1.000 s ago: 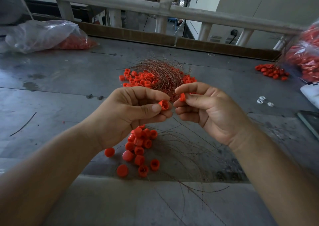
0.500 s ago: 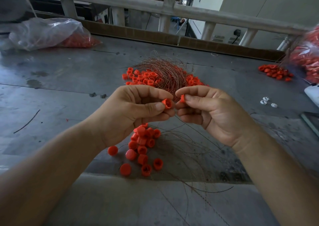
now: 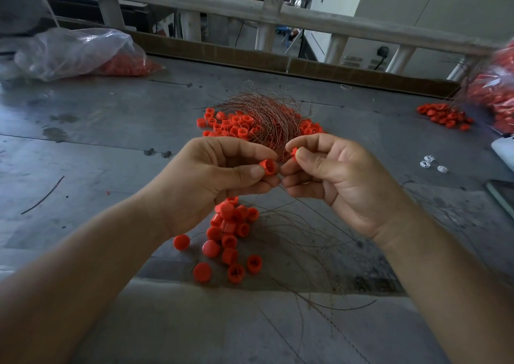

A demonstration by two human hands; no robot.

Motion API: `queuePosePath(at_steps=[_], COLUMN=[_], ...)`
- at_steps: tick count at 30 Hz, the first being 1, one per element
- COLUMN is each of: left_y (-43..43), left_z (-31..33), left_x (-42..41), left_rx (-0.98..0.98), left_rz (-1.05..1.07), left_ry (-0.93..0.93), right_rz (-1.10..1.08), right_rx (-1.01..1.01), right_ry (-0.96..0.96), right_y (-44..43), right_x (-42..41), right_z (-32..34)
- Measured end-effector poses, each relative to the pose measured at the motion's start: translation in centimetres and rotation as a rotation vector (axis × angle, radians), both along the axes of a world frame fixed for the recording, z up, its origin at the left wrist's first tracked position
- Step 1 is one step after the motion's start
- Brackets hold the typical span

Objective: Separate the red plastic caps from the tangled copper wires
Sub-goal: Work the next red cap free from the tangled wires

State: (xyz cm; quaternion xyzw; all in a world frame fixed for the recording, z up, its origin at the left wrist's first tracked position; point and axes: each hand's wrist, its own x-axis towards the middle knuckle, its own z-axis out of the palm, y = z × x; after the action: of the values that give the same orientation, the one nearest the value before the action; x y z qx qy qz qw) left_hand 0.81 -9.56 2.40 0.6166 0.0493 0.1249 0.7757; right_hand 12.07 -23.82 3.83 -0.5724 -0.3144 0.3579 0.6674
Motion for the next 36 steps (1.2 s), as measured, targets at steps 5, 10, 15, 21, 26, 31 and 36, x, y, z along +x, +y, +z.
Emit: queuePosePath(at_steps=[5, 10, 15, 21, 26, 31, 36], left_y=[0.1, 0.0, 0.0, -0.2, -0.3, -0.3, -0.6], left_z=[0.0, -0.1, -0.2, -0.2, -0.3, -0.3, -0.2], left_x=[0.1, 0.1, 0.2, 0.1, 0.1, 0.0, -0.1], left_rx=[0.053, 0.070, 0.102, 0.106, 0.128, 0.149, 0.135], left_rz=[0.082, 0.119, 0.149, 0.154, 0.167, 0.176, 0.178], left_ry=[-0.002, 0.003, 0.019, 0.034, 0.053, 0.077, 0.081], right_rz=[-0.122, -0.169, -0.215, -0.273, -0.298, -0.313, -0.308], right_rx=[-0.026, -0.020, -0.021, -0.013, -0.001, 0.013, 0.004], right_ry=[-0.455, -0.727, -0.809, -0.933, -1.013, -1.016, -1.002], right_y=[0.4, 0.8, 1.1, 1.1, 1.1, 1.0, 0.9], right_x=[-0.6, -1.3, -1.8, -1.9, -1.9, -1.9, -1.9], right_z=[-0.6, -1.2, -1.7, -1.9, -2.0, -2.1, -1.9])
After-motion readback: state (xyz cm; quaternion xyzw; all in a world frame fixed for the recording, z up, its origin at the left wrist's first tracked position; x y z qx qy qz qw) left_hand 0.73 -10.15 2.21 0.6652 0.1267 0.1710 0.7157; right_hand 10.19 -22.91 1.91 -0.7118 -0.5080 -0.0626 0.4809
